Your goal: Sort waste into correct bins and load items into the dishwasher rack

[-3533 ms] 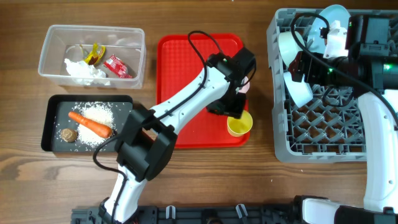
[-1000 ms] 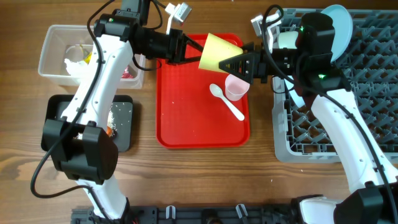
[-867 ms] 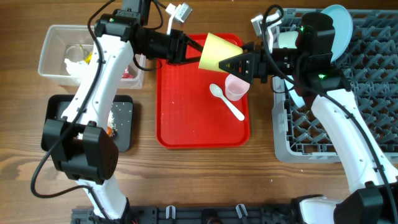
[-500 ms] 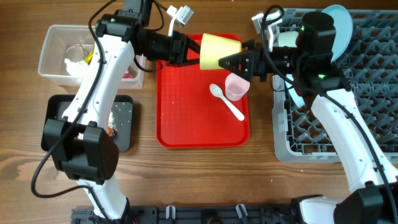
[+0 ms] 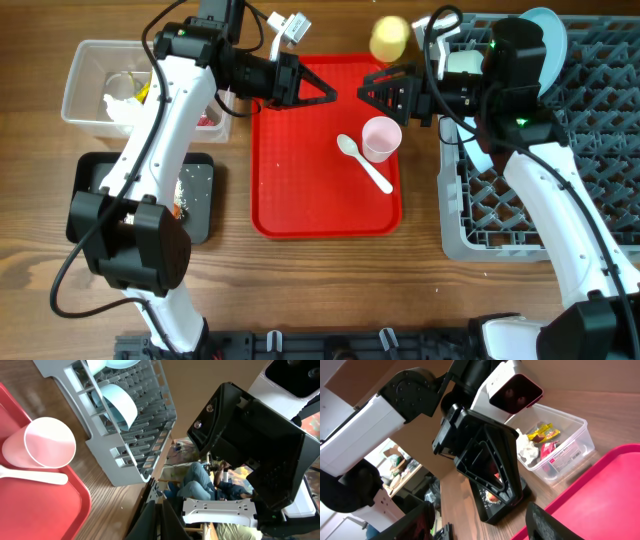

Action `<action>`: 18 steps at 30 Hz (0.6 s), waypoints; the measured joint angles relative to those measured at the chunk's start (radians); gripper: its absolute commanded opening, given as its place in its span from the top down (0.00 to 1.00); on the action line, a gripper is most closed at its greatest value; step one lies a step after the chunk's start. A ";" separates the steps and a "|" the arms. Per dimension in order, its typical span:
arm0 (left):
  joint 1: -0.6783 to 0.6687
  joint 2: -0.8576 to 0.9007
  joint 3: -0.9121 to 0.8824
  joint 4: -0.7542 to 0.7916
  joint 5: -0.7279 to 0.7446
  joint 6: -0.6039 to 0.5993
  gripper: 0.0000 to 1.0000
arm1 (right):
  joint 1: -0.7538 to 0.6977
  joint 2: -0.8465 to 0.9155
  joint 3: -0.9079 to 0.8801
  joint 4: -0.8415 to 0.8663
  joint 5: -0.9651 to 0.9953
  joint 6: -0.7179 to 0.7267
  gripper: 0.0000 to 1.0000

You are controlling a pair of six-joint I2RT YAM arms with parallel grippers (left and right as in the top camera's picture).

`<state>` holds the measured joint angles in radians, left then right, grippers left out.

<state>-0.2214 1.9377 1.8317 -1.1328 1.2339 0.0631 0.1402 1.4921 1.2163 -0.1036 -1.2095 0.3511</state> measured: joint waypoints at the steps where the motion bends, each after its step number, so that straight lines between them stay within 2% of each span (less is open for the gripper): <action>1: 0.000 0.000 0.000 0.000 -0.004 0.000 0.96 | 0.000 0.000 0.000 0.000 0.000 0.000 0.39; 9: 0.000 0.000 0.000 0.000 -0.040 0.000 0.95 | 0.000 0.000 0.000 0.000 0.003 0.000 0.39; 12: -0.006 0.000 0.000 0.001 -0.061 0.004 0.74 | 0.000 0.000 0.000 0.000 0.003 0.000 0.38; 15: -0.033 0.000 0.000 0.016 -0.125 -0.010 0.48 | 0.000 0.000 0.000 0.002 0.006 0.000 0.22; 16: -0.045 0.000 0.000 0.040 -0.168 -0.039 0.39 | -0.002 0.000 0.000 0.009 0.007 0.001 0.13; 18: -0.082 0.000 -0.001 0.115 -0.320 -0.131 0.29 | -0.017 0.000 0.003 0.012 0.013 0.011 0.01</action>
<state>-0.3038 1.9377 1.8309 -1.0176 0.9142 -0.0681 0.1234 1.4921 1.2198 -0.0914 -1.1965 0.3622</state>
